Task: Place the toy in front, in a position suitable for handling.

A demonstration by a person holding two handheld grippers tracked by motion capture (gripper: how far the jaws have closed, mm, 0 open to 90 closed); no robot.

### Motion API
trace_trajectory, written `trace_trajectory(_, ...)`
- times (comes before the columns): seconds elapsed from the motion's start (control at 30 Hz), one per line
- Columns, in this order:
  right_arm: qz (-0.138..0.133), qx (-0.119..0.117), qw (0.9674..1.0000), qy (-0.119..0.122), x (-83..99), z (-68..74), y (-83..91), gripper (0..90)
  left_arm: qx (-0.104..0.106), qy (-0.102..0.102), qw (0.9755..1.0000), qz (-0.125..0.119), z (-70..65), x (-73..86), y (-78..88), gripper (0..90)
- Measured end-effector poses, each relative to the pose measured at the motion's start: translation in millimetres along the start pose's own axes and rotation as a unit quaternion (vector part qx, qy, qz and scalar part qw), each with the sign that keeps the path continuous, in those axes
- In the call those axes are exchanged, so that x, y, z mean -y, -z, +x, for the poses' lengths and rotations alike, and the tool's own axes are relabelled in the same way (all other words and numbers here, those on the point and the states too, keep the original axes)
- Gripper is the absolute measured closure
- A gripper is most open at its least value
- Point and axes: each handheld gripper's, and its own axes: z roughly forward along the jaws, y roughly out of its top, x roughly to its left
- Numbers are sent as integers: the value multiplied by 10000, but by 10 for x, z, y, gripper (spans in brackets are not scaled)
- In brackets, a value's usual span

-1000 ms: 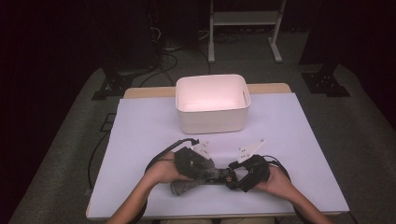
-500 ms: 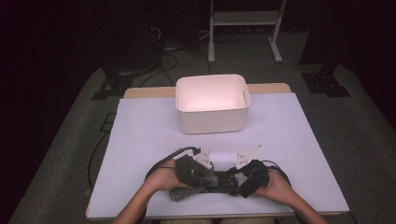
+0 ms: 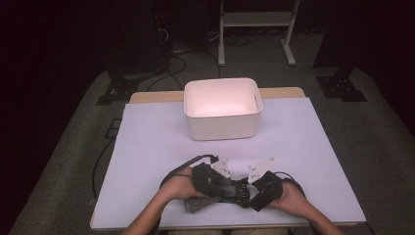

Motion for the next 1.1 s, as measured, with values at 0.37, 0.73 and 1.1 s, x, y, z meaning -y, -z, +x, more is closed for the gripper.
trace_trajectory(0.37, -76, 195, 9995, 216, 44, 62, -45, 228, 226, -391, 9990, 50, -76, -242, -211, 784)
trace_trajectory(0.73, -111, 164, 9995, 231, 50, 45, -40, 228, -204, 186, 9996, 90, -39, 303, 170, 783)
trace_trajectory(1.1, -115, 315, 9992, 235, 14, 44, -70, 224, -258, 427, 9987, -101, 44, 462, 250, 782)
